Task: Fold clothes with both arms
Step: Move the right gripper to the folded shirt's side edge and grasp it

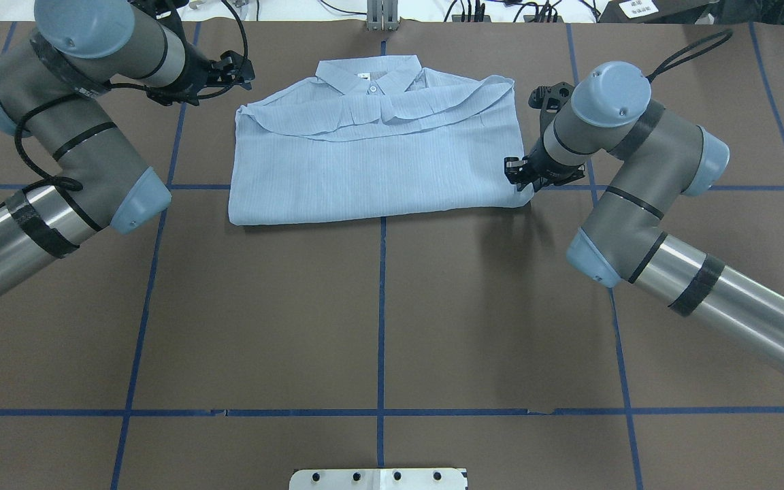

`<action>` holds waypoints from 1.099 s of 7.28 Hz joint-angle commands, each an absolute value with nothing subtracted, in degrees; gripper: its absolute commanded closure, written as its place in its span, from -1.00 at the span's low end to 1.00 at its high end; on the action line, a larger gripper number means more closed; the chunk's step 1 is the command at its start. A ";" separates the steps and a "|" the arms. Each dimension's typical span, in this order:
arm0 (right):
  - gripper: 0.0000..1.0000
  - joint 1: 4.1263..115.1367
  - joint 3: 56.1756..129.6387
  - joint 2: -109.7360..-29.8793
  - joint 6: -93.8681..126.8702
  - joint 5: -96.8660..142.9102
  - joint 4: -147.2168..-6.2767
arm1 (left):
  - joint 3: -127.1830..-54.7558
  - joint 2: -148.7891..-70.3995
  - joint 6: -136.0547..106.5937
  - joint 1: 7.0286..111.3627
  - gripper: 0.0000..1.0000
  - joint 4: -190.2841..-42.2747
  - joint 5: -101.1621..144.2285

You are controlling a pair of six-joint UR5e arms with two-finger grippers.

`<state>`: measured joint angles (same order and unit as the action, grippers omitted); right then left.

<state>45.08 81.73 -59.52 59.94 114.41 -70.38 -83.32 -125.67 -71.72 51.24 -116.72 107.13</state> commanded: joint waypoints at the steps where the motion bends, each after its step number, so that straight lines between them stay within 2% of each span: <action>1: 0.49 45.09 81.56 -59.68 59.94 114.87 -70.31 | -83.32 -125.60 -71.72 51.24 -1.00 -116.72 107.05; 2: 0.48 45.00 81.56 -59.68 59.94 114.87 -70.23 | -83.32 -125.60 -71.72 51.24 -1.00 -116.72 107.05; 3: 0.60 45.00 81.48 -59.68 59.94 114.79 -70.31 | -83.32 -125.60 -71.72 51.24 -1.00 -116.81 107.05; 4: 1.00 44.91 81.82 -59.68 60.12 114.79 -70.57 | -83.32 -125.60 -71.72 51.24 -1.00 -116.72 107.05; 6: 1.00 45.17 83.83 -60.55 61.17 115.92 -70.92 | -83.41 -125.68 -71.72 51.33 -1.00 -116.63 106.96; 8: 1.00 45.26 96.08 -71.04 61.17 116.45 -70.93 | -85.50 -125.68 -71.72 51.50 -0.99 -114.10 106.96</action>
